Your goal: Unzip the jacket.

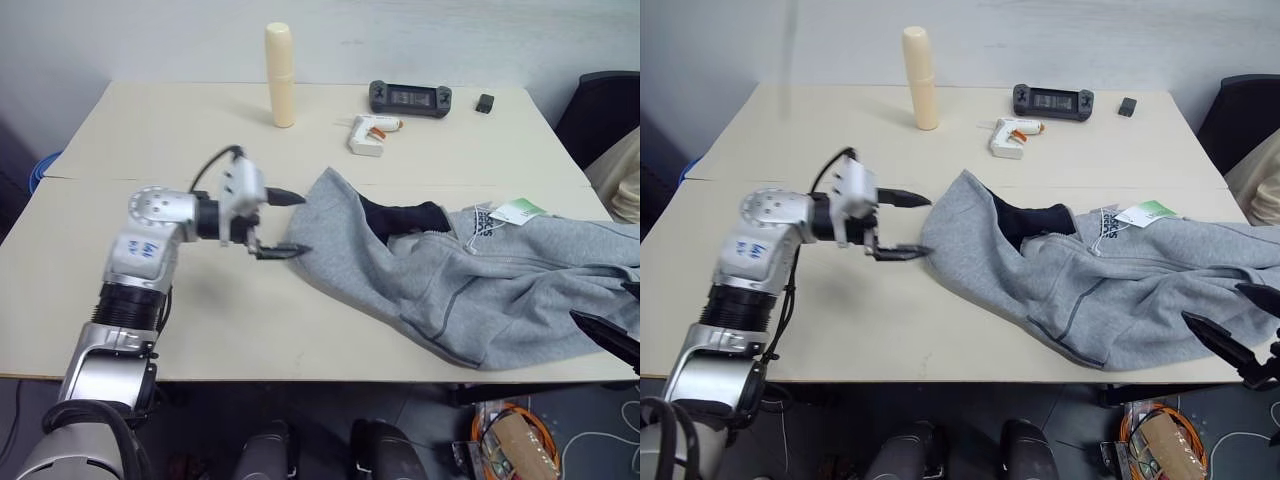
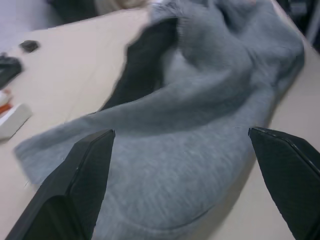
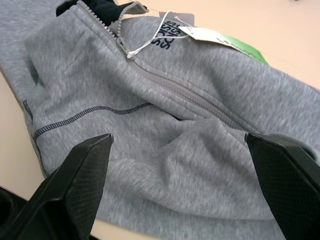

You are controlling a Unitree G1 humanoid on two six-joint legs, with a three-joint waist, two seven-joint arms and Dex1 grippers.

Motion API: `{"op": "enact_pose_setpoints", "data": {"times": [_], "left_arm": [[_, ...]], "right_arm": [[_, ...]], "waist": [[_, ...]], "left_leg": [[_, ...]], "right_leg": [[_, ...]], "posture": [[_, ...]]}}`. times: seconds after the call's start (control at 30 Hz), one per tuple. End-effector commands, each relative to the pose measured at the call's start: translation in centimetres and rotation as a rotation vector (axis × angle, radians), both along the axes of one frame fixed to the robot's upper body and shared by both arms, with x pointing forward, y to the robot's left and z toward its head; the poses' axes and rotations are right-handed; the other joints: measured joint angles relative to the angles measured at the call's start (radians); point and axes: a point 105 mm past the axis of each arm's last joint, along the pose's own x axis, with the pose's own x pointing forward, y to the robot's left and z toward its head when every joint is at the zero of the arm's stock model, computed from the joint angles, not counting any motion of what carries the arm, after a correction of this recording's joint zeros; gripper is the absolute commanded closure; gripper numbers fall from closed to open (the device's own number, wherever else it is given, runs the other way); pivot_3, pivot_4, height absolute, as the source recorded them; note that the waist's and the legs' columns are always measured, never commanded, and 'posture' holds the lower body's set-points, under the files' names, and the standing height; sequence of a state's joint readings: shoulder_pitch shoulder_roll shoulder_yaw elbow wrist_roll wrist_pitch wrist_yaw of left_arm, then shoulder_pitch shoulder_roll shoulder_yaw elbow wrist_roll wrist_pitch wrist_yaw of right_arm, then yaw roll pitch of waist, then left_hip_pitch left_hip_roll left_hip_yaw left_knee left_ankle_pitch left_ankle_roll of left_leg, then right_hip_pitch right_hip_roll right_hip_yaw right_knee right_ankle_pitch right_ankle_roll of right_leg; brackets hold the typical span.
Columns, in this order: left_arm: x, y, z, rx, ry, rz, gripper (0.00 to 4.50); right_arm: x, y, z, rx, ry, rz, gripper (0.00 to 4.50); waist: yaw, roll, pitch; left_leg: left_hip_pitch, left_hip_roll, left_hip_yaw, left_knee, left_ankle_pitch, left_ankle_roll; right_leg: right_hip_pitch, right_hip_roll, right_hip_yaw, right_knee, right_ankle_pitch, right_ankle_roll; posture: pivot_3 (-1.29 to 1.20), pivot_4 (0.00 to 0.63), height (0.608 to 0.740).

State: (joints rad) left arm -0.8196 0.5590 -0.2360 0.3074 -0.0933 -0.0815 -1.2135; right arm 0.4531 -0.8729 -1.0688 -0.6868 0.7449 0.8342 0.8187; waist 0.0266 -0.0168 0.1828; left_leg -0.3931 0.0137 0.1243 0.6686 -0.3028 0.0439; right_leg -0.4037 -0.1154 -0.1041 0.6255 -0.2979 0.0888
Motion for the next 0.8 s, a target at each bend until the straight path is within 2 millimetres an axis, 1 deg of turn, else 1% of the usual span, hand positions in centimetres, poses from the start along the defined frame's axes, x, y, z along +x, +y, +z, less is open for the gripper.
{"op": "enact_pose_setpoints", "data": {"times": [0.03, 0.07, 0.13, 0.2, 0.3, 0.4, 0.43, 0.47, 0.6, 0.63, 0.67, 0.8], "left_arm": [[-0.1, -0.5, -2.2, 0.163, -0.166, -0.111, 0.0], [-0.1, -0.7, -2.8, 0.203, -0.206, -0.145, 0.0], [0.4, -1.2, -3.1, 0.222, -0.256, -0.169, 0.0], [0.9, -1.8, -3.1, 0.208, -0.28, -0.171, 0.0], [1.3, -3.3, -3.4, 0.183, -0.329, -0.177, 0.0], [1.8, -3.8, -3.5, 0.153, -0.344, -0.157, 0.0], [1.9, -3.8, -3.5, 0.148, -0.347, -0.153, 0.38], [2.0, -3.7, -3.6, 0.148, -0.348, -0.152, 0.53], [2.4, -3.2, -4.1, 0.164, -0.356, -0.135, 1.73], [2.6, -2.9, -4.2, 0.164, -0.35, -0.12, 2.09], [2.7, -2.6, -4.4, 0.163, -0.338, -0.107, 2.27], [3.1, -0.9, -4.9, 0.173, -0.316, -0.054, 3.48]], "right_arm": [[-0.6, 1.7, 0.5, -0.051, 0.004, 0.064, 0.06], [-0.9, 2.2, 0.2, -0.057, 0.019, 0.092, 0.06], [-1.2, 3.1, 0.0, -0.052, 0.029, 0.134, 0.06], [-1.3, 3.6, 0.0, -0.036, 0.03, 0.155, 0.06], [-1.4, 4.7, -0.4, -0.022, 0.041, 0.197, 0.06], [-1.1, 5.1, -0.8, -0.018, 0.044, 0.209, 0.06], [-1.1, 5.2, -0.8, -0.017, 0.045, 0.212, 0.0], [-1.0, 5.3, -0.9, -0.016, 0.047, 0.215, 0.0], [-1.1, 5.0, -1.1, -0.014, 0.055, 0.208, 0.0], [-1.2, 4.8, -1.2, -0.014, 0.056, 0.203, 0.0], [-1.2, 4.7, -1.3, -0.013, 0.058, 0.2, 0.0], [-1.0, 4.7, -1.6, -0.005, 0.06, 0.204, 0.0]], "waist": [[-0.001, 0.0, 0.0], [-0.001, 0.0, 0.0], [0.0, 0.0, 0.0], [0.001, 0.0, 0.0], [0.004, 0.0, 0.0], [0.001, 0.0, 0.0], [0.0, 0.0, 0.0], [-0.001, 0.0, 0.0], [-0.002, 0.0, 0.0], [-0.001, 0.0, 0.0], [-0.001, -0.001, 0.0], [-0.002, -0.001, 0.0]], "left_leg": [[0.0, 0.0, 0.0, 0.0, 0.0, 0.0], [0.0, 0.001, 0.0, -0.001, 0.0, 0.0], [0.0, 0.001, 0.0, -0.001, -0.001, 0.001], [0.0, 0.001, 0.0, 0.0, -0.001, 0.002], [0.0, 0.0, -0.002, 0.001, -0.002, 0.003], [0.0, 0.0, -0.003, 0.001, -0.003, 0.004], [0.0, 0.0, -0.003, 0.001, -0.003, 0.004], [0.0, 0.0, -0.003, 0.001, -0.003, 0.004], [0.001, 0.0, -0.003, 0.0, -0.002, 0.004], [0.001, 0.0, -0.003, 0.0, -0.002, 0.004], [0.001, 0.0, -0.003, 0.0, -0.002, 0.004], [0.001, 0.0, -0.003, 0.0, -0.003, 0.004]], "right_leg": [[0.0, 0.0, 0.0, -0.001, 0.0, 0.0], [0.0, -0.001, 0.0, -0.001, 0.0, 0.0], [0.0, -0.001, 0.0, -0.003, 0.0, 0.0], [0.0, -0.002, 0.0, -0.002, 0.0, 0.0], [0.002, -0.006, -0.001, -0.003, 0.0, 0.0], [0.004, -0.008, -0.003, -0.004, 0.0, 0.0], [0.004, -0.009, -0.003, -0.003, 0.0, 0.0], [0.004, -0.008, -0.004, -0.003, 0.0, 0.0], [0.004, -0.008, -0.004, -0.003, 0.0, 0.0], [0.004, -0.008, -0.004, -0.004, 0.0, 0.0], [0.004, -0.008, -0.004, -0.004, 0.0, 0.0], [0.005, -0.009, -0.004, -0.004, 0.0, 0.0]], "posture": [[0.0, 0.15, 0.74], [0.0, 0.15, 0.74], [0.0, 0.15, 0.74], [0.0, 0.15, 0.74], [0.0, 0.15, 0.74], [0.0, 0.15, 0.74], [0.0, 0.15, 0.74], [0.0, 0.15, 0.74], [0.0, 0.15, 0.74], [0.0, 0.15, 0.74], [0.0, 0.15, 0.74], [0.0, 0.15, 0.74]]}}
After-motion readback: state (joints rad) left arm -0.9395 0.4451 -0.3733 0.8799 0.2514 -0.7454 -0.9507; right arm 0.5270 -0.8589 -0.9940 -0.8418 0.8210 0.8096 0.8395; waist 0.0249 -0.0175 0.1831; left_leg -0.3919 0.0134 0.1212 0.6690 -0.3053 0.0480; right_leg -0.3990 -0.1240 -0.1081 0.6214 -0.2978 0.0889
